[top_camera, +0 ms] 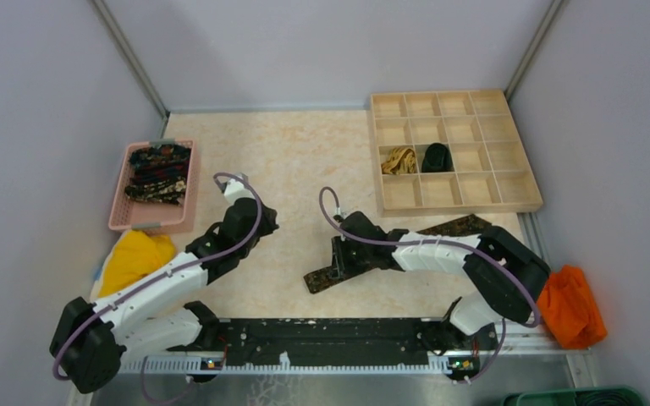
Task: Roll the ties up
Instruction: Roll the tie at the center of the board.
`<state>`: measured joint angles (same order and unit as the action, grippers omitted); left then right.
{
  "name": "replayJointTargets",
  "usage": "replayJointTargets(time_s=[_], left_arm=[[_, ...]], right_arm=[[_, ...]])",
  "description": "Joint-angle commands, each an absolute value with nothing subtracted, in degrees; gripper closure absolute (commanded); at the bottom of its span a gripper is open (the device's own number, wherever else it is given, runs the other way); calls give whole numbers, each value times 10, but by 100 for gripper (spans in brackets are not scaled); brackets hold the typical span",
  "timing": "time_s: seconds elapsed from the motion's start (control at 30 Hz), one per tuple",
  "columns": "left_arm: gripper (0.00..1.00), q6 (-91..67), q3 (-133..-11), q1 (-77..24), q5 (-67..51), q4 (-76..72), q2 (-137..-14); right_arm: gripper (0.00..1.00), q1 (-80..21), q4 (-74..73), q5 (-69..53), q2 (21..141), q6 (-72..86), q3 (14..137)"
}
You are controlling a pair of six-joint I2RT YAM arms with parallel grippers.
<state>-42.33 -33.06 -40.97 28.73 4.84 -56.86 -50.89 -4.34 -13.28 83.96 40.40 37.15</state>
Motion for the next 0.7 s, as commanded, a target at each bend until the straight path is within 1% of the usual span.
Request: replayJointTargets(time_s=[0.0, 0.13, 0.23, 0.33, 0.4, 0.43, 0.57, 0.67], left_arm=[[100, -422, -321, -407, 258, 32, -585], [100, -413, -306, -407, 226, 5, -607], [100, -412, -294, -407, 193, -38, -634], [100, -410, -277, -407, 155, -81, -669], [100, -410, -263, -407, 127, -116, -694], [100, -411, -256, -407, 116, -129, -705], [100, -409, -244, -408, 72, -183, -745], [100, -441, -246, -406, 97, -152, -736]], right_arm=[[73, -556, -149, -28, 867, 369, 435], [73, -583, -184, 16, 890, 369, 468], [72, -597, -193, 48, 882, 375, 479], [71, -610, -191, 84, 848, 378, 478], [64, -618, -182, 94, 816, 381, 469], [63, -622, -177, 94, 802, 382, 464], [63, -631, -177, 118, 754, 384, 445], [63, -640, -179, 135, 730, 374, 441]])
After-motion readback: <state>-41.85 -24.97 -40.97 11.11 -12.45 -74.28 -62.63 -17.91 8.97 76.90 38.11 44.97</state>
